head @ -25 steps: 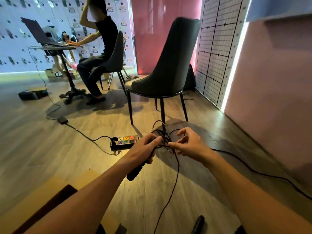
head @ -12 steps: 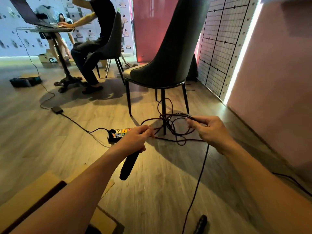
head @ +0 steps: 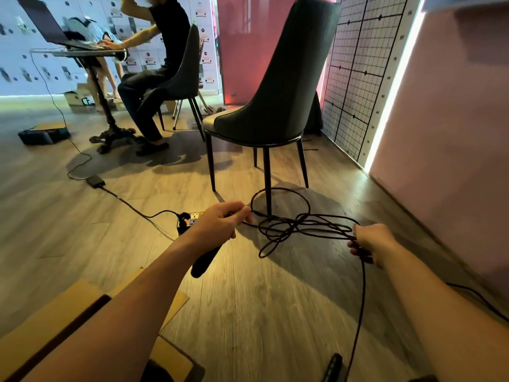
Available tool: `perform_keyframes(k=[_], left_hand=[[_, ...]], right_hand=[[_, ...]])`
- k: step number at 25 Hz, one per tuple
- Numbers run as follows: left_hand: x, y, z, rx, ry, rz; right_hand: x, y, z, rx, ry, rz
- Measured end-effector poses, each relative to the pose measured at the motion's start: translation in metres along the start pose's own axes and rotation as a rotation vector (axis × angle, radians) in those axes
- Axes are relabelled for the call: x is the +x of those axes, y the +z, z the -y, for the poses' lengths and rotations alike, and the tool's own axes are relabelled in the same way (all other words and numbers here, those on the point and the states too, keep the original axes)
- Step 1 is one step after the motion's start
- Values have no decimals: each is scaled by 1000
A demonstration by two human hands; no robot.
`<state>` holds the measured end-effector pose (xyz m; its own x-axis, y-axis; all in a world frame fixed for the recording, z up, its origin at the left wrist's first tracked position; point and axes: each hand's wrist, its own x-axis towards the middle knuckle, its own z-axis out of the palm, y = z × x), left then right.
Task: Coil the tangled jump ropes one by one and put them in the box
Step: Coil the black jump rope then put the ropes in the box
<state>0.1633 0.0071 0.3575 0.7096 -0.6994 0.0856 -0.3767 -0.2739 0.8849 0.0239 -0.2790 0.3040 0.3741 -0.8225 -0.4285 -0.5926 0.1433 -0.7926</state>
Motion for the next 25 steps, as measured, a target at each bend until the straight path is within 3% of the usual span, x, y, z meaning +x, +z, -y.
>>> perform_keyframes(k=[3,5,7,9,11,13,15,18,25], left_hand=[[-1,0,1,-3,-18,48],[-1,4,-1,10,-16,125],[0,8,-4,51,4,185],[1,10,-4,53,15,244],[1,10,-4,53,24,322],[-1,9,-5,57,16,367],[-1,6,-6,-4,-27,290],[2,-3,-3,29,-56,31],[8,-5,3,89,-146,-159]], right_hand=[[-8,4,6,-139,-24,41],[-22,9,18,-328,-318,29],[-53,14,39,-308,-716,61],[-86,25,53,-193,-928,339],[-103,41,52,-286,-993,634],[-98,47,47,-420,-1029,702],[-83,41,47,-436,-1041,567],[-63,27,48,-422,-981,311],[-5,9,32,-369,-526,-87]])
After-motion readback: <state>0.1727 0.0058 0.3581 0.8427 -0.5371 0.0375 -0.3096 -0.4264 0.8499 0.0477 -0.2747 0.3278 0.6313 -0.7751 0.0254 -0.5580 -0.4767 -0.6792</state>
